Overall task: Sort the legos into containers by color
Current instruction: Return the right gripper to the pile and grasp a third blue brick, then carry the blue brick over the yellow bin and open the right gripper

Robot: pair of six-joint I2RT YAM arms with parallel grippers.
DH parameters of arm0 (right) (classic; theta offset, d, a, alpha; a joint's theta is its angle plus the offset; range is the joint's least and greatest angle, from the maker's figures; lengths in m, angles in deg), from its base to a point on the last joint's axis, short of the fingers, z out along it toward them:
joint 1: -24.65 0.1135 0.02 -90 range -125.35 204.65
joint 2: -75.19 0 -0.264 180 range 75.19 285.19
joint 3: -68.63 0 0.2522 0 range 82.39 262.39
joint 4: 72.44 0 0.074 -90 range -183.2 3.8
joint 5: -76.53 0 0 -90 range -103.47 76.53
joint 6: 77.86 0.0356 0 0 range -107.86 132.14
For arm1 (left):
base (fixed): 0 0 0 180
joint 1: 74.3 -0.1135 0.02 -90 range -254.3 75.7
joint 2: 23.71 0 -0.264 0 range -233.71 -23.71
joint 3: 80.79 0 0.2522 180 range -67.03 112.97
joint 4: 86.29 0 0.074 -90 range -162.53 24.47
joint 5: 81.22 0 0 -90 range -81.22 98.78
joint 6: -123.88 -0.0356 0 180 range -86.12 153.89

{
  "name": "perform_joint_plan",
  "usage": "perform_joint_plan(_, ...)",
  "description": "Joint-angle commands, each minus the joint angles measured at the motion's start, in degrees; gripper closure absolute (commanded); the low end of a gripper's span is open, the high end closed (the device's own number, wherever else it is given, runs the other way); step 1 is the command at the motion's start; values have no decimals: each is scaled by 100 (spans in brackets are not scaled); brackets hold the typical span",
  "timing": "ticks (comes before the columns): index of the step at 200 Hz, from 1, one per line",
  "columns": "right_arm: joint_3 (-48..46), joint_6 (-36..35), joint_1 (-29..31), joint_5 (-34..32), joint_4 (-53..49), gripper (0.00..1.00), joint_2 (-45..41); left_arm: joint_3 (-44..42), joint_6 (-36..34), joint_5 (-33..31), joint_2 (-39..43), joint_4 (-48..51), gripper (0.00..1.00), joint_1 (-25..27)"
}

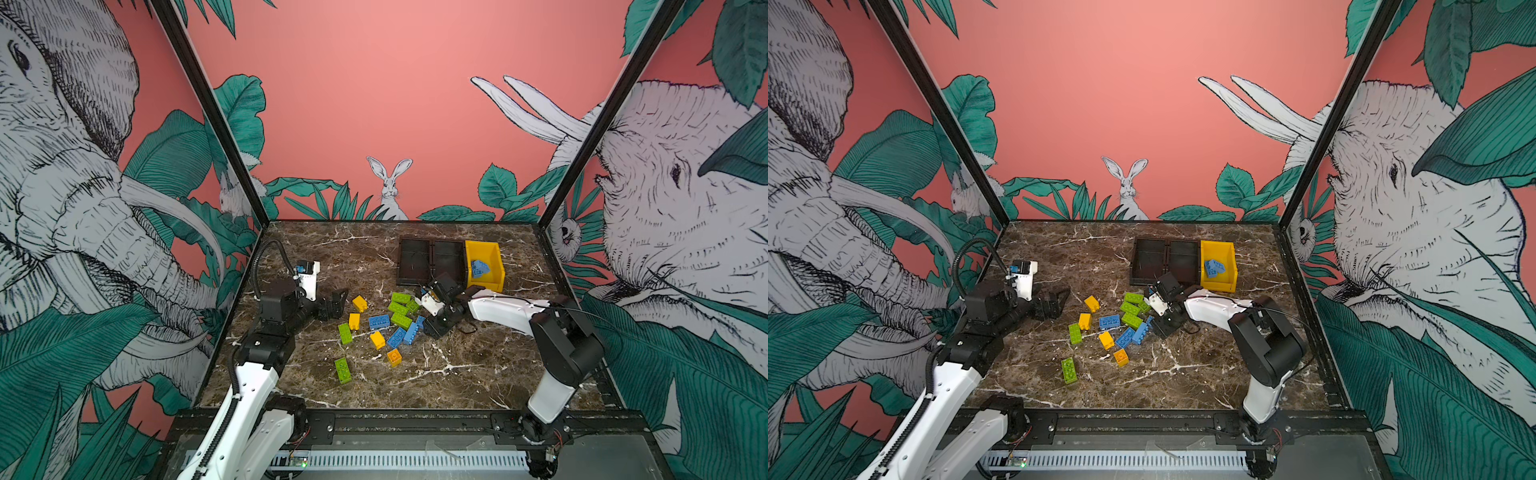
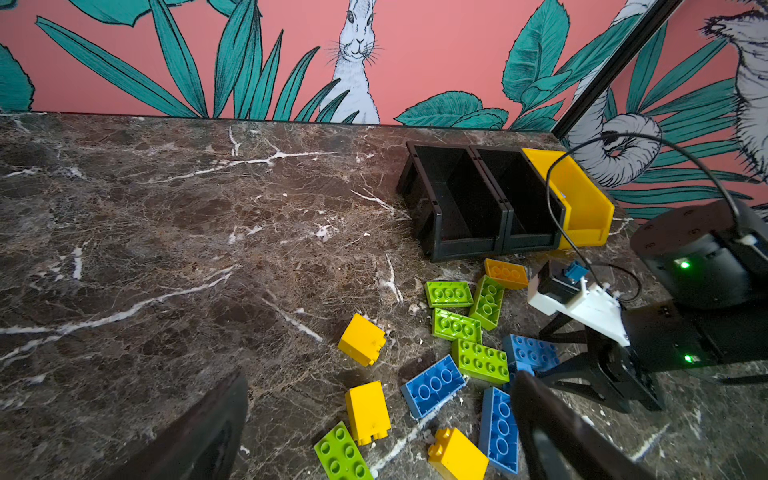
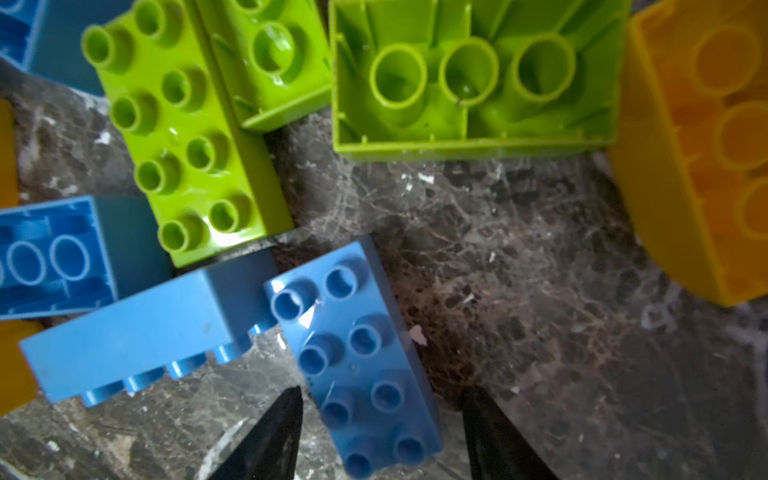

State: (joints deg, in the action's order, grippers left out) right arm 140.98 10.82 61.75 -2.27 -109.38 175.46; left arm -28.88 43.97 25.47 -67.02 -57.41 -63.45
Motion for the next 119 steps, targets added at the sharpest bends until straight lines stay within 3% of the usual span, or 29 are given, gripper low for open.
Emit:
perform_joint_plan(1, 84, 132, 19, 32, 301, 43, 89, -21, 41, -42, 95, 83, 1, 39)
perform_joint_plan(57, 5, 205, 17, -77, 332, 59, 15, -18, 36, -111, 108, 95, 1, 38)
perform_joint_plan(92, -253, 632, -54, -290, 612, 71, -276, -45, 46, -5, 67, 7, 1, 34)
perform_joint_plan(119, -588, 1005, -432, 42, 879, 79, -713, 10, -4, 184, -101, -15, 1, 39)
